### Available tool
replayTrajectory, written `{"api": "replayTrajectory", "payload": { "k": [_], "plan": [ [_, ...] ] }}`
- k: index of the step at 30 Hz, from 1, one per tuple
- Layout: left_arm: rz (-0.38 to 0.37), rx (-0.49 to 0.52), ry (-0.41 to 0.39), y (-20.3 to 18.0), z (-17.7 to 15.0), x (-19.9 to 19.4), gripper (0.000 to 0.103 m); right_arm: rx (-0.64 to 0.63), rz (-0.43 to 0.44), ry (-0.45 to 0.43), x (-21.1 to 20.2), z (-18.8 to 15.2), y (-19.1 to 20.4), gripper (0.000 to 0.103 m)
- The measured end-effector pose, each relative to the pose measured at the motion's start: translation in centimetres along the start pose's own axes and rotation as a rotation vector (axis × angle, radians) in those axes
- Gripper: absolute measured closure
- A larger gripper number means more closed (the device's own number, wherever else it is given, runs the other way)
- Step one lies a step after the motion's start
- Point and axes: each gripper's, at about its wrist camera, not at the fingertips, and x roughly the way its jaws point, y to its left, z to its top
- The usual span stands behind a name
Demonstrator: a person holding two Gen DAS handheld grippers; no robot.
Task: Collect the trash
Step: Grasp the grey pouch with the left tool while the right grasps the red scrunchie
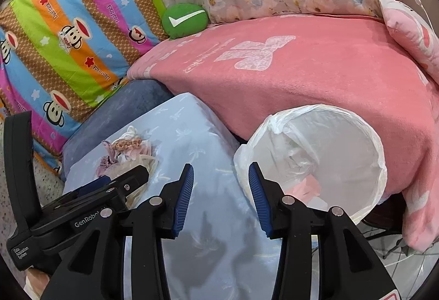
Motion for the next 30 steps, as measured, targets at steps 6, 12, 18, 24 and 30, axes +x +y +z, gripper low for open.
{"api": "replayTrajectory", "payload": {
  "k": [6,12,18,24,30],
  "plan": [
    [0.072,-0.045,0.002,4.0,-1.3,-0.4,0.020,-0.057,0.029,0.033,1.1,-0.9,3.3,0.058],
    [0.112,-0.104,0.011,8.2,-3.0,-0.8,0.020,-0.108,0.066,0.076,2.5,-2.3,6.6,0.056],
    [0.140,-0.166,0.035,11.6,-4.1,-0.6,0.021,-0.146,0.091,0.116,3.9,-3.5,9.3,0.056],
    [0.123,-0.242,0.069,14.5,-5.3,-0.3,0.035,-0.176,0.099,0.143,5.0,-4.6,11.2,0.056],
    [0.060,-0.282,0.106,16.1,-6.4,0.2,0.059,-0.203,0.104,0.174,6.1,-5.8,12.9,0.056]
  ]
}}
